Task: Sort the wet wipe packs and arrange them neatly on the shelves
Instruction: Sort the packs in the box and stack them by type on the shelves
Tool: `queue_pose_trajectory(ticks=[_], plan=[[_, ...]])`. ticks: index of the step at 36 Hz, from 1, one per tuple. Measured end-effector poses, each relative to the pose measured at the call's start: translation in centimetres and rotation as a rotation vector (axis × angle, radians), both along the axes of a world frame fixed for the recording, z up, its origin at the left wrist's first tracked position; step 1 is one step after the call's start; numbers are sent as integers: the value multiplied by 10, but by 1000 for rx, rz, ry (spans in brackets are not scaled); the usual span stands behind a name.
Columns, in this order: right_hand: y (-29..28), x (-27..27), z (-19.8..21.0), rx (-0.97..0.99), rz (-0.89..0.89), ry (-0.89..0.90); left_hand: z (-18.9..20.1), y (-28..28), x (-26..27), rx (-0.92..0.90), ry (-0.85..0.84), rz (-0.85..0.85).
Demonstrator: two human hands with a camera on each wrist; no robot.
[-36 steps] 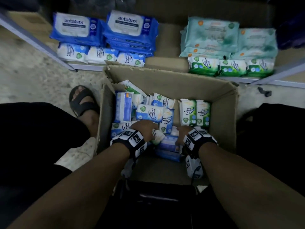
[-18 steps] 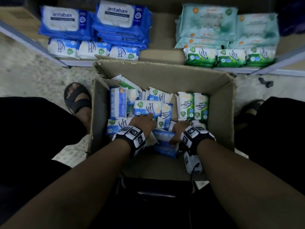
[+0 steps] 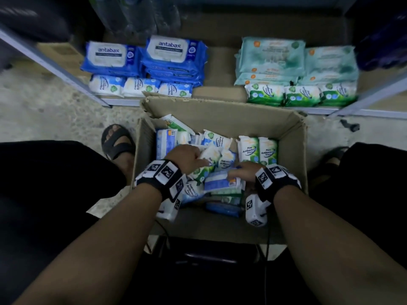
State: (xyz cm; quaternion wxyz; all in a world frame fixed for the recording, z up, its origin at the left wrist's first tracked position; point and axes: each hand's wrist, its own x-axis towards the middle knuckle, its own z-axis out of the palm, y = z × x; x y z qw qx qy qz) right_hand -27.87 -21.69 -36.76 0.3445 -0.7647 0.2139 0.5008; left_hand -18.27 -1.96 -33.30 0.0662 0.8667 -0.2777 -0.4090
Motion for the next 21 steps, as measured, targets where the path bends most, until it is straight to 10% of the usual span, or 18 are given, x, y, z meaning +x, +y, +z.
queue_pose_trajectory(ticks=[11, 16, 21], plan=[[31, 52, 38, 494, -776, -180, 38, 40, 25, -201, -270, 506], [32, 42, 13, 226, -690, -255, 34, 45, 22, -106, -208, 467], [15, 8, -29, -97, -184, -153, 19, 42, 12, 2, -39, 362]])
